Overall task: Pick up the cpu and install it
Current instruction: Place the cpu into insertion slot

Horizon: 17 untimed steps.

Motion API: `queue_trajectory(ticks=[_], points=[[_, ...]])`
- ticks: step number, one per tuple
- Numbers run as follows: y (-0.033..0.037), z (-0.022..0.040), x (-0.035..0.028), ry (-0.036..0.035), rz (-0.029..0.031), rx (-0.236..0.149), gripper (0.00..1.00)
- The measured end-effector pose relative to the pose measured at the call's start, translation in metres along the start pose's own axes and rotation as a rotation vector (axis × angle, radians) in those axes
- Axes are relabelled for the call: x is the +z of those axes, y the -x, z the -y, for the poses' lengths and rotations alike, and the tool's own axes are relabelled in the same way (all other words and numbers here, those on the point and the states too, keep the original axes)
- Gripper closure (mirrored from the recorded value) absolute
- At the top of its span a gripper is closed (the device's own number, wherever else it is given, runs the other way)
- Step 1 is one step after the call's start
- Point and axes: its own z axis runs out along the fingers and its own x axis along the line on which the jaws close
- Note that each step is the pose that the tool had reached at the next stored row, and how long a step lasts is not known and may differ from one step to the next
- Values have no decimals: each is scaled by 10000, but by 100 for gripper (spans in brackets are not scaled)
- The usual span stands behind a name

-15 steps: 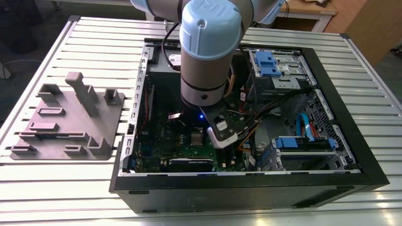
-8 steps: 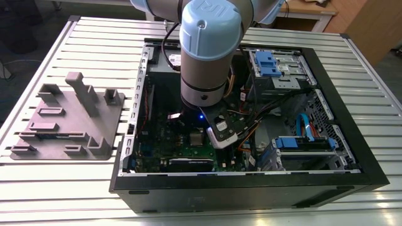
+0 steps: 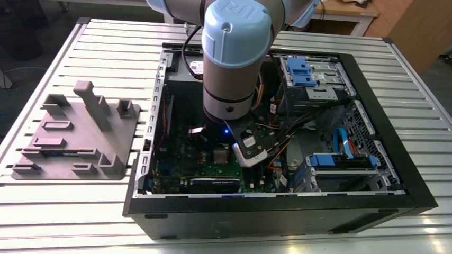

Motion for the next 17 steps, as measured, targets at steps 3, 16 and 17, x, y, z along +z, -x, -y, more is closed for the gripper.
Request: queue_trajectory(ticks=[3, 16, 17], points=[[1, 1, -1, -2, 0, -2, 61], [1, 0, -42, 1, -1, 2, 61], [2, 1, -50, 1, -1, 1, 61]])
